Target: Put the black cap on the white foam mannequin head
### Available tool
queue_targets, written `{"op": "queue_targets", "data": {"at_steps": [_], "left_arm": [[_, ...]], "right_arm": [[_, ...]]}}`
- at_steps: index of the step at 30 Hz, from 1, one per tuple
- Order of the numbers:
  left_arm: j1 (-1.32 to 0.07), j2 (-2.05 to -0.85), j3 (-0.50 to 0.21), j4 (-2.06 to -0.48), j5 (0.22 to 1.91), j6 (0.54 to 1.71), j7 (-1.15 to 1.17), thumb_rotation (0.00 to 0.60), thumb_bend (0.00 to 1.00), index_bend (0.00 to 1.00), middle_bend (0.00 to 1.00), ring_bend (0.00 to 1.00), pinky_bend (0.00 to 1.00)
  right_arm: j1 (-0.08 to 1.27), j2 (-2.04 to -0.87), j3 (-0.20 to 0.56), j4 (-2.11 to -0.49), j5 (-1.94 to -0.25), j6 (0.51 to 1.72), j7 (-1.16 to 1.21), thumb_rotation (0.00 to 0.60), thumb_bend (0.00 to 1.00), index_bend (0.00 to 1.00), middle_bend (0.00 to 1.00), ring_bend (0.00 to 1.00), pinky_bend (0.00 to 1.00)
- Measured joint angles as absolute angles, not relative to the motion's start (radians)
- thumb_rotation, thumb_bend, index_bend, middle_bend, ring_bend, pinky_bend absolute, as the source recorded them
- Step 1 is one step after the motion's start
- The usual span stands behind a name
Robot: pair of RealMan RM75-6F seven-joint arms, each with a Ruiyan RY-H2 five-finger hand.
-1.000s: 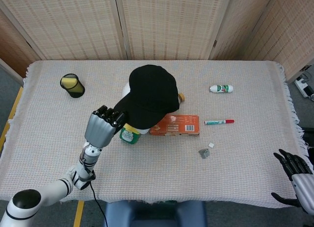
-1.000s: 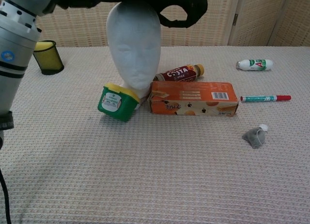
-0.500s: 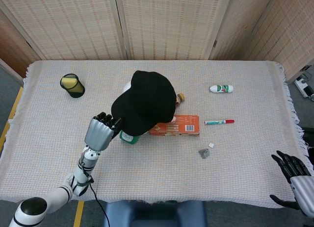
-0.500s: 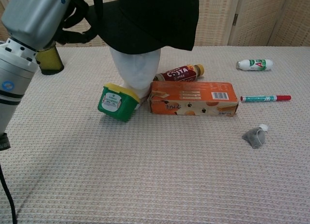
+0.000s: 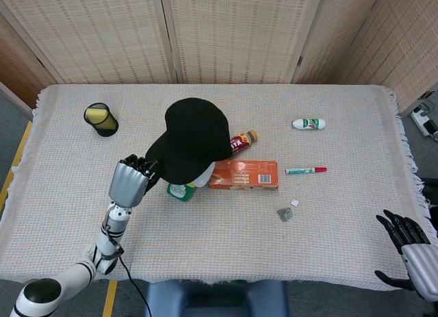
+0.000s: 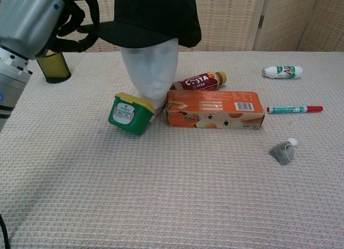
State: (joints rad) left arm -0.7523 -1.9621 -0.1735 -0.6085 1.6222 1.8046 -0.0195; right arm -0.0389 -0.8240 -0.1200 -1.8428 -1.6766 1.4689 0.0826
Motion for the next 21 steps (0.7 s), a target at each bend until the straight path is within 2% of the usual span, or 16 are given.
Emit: {"op": "queue_targets", "data": {"at_steps": [4,5,7,9,11,14,18,19,21], "left_arm": [[-0.72,-1.965,-0.13,-0.606,1.643,1.803,-0.021,0.6,0.56,0.65,1.0,0.94,0.94],[-0.713,-1.966,-0.119,-0.603,1.651,1.804,-0.021,0.6,0.54,0.6,1.0,0.93,0.94],[-0.707,-1.966,-0.112,-0.598,1.658,1.805,-0.016,0.6,0.45,0.42,1.0,0.92,0.93],[-0.703,-1.963,-0.112,-0.603,1.658,1.809,-0.005,0.6,0.3,0.16,1.0,0.91,0.92],[-0.699,-1.957,-0.114,-0.624,1.655,1.811,0.001,0.6,0.23,0.04,1.0,0.9,0.92],[-0.691,-1.942,-0.117,-0.664,1.652,1.811,0.01,0.6,0.16,0.0,1.0,0.87,0.9],[-0.672,-1.908,-0.11,-0.73,1.651,1.812,0.018,0.6,0.1,0.0,0.98,0.81,0.87],[-0.66,-1.892,-0.103,-0.756,1.651,1.813,0.02,0.6,0.09,0.0,0.95,0.78,0.86],[-0.617,-1.839,-0.077,-0.833,1.649,1.815,0.027,0.6,0.07,0.0,0.82,0.68,0.78]], "right_arm": [[-0.041,-0.825,-0.125,-1.845,-1.692,1.472,0.078,0.6,0.04,0.0,0.0,0.0,0.0],[-0.042,-0.825,-0.126,-1.845,-1.696,1.476,0.079,0.6,0.04,0.0,0.0,0.0,0.0],[-0.044,-0.824,-0.127,-1.844,-1.698,1.481,0.082,0.6,0.04,0.0,0.0,0.0,0.0],[-0.046,-0.823,-0.127,-1.843,-1.7,1.484,0.085,0.6,0.04,0.0,0.0,0.0,0.0],[-0.046,-0.823,-0.129,-1.842,-1.703,1.484,0.086,0.6,0.04,0.0,0.0,0.0,0.0],[-0.046,-0.822,-0.13,-1.842,-1.705,1.484,0.086,0.6,0.04,0.0,0.0,0.0,0.0],[-0.048,-0.822,-0.131,-1.842,-1.71,1.488,0.085,0.6,0.05,0.0,0.0,0.0,0.0],[-0.05,-0.822,-0.132,-1.842,-1.71,1.49,0.085,0.6,0.04,0.0,0.0,0.0,0.0],[-0.05,-0.823,-0.132,-1.843,-1.71,1.488,0.082,0.6,0.05,0.0,0.0,0.0,0.0]]}}
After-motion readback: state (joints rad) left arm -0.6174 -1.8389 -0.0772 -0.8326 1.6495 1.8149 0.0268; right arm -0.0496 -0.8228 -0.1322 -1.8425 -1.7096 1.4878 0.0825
